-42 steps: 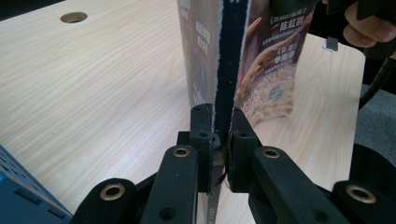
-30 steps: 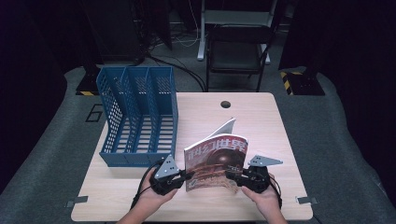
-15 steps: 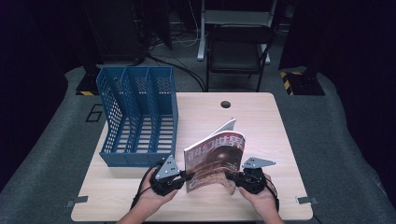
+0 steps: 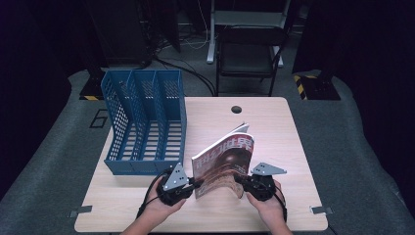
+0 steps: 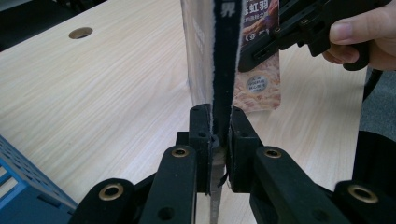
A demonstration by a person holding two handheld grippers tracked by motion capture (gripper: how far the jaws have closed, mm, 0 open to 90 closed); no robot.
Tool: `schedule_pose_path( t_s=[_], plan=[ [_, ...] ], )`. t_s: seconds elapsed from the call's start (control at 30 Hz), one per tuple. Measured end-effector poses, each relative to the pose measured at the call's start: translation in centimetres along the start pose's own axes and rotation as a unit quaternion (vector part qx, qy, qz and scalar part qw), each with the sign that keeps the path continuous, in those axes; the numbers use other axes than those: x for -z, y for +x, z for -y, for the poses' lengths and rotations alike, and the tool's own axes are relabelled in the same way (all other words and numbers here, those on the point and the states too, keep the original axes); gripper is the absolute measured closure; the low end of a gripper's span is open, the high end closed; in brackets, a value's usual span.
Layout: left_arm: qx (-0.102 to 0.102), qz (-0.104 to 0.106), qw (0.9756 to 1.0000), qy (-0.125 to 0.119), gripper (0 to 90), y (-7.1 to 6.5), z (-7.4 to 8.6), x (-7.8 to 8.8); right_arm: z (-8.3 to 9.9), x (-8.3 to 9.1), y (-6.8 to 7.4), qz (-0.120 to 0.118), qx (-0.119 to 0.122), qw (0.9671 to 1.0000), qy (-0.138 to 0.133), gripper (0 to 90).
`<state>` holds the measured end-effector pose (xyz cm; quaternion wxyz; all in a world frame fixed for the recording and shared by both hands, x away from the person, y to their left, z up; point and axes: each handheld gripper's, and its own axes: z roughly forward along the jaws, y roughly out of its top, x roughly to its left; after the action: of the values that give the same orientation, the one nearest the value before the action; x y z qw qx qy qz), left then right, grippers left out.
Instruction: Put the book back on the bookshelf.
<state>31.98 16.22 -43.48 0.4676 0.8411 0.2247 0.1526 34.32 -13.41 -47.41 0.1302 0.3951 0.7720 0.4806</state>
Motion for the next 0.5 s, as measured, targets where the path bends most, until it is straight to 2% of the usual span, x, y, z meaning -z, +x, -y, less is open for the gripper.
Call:
schedule_pose_path(
  t_s=[0.07,0.17,0.23,0.3,0.37,0.5],
  plan=[
    [0.007,0.001,1.0000,-0.001,82.2,0.08,0.13,-0.12,-0.04,-0.03,0.15,0.004,-0.003,1.0000,-0.002,86.4],
    [0.006,0.009,0.9999,0.007,81.1,0.06,0.43,-0.35,0.03,-0.27,0.09,0.004,-0.003,1.0000,-0.001,86.4],
    [0.003,0.014,0.9999,0.003,81.1,0.10,0.60,-0.46,0.07,-0.31,-0.07,0.003,-0.003,1.0000,0.001,86.3],
    [0.007,0.018,0.9998,0.006,81.1,0.25,0.58,-0.43,0.13,-0.27,-0.21,-0.002,-0.009,1.0000,0.001,86.1],
    [0.021,0.023,0.9995,-0.001,81.3,0.50,0.69,-0.48,0.21,-0.21,-0.23,-0.005,-0.017,0.9998,0.000,86.0],
    [0.025,0.017,0.9995,0.000,81.3,0.82,0.81,-0.42,0.29,-0.09,-0.28,-0.007,-0.012,0.9999,-0.001,84.9]
  ],
)
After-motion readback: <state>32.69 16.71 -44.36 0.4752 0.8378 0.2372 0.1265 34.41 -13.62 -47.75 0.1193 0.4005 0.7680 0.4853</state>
